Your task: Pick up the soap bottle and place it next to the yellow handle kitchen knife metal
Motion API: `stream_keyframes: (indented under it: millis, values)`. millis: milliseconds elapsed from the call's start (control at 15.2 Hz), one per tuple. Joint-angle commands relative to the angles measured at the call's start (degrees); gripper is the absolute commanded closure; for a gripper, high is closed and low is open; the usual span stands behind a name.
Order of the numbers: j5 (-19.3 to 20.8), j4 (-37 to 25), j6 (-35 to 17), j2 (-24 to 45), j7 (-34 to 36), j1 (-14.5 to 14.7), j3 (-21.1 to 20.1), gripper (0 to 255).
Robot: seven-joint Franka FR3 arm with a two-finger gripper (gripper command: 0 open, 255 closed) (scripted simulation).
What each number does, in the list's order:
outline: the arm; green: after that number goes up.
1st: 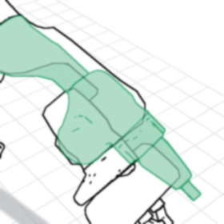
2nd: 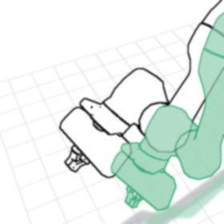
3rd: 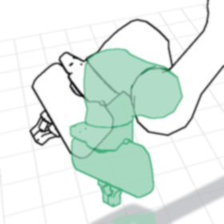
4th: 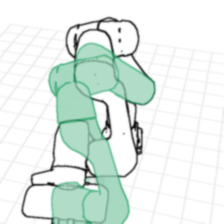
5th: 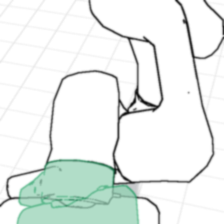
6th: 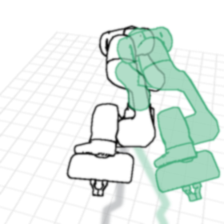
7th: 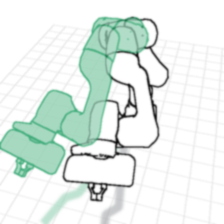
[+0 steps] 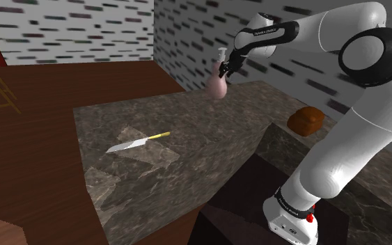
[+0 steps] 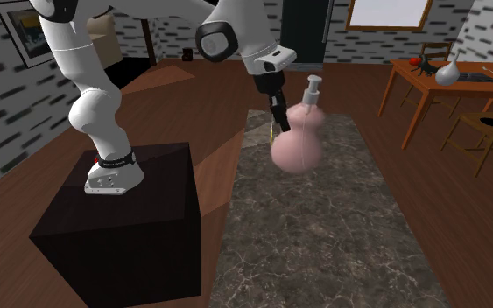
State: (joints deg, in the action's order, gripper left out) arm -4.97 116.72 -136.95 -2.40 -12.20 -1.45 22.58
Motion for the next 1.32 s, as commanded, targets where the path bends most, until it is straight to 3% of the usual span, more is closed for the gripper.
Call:
stream_keyframes:
  millis: [0, 1254]
  values:
    - [0.44, -1.0, 1.43, -0.57, 0.38, -0.01, -0.04, 255]
    - [1.87, -14.37, 15.87, -1.79, 2.08, 0.01, -0.27, 255]
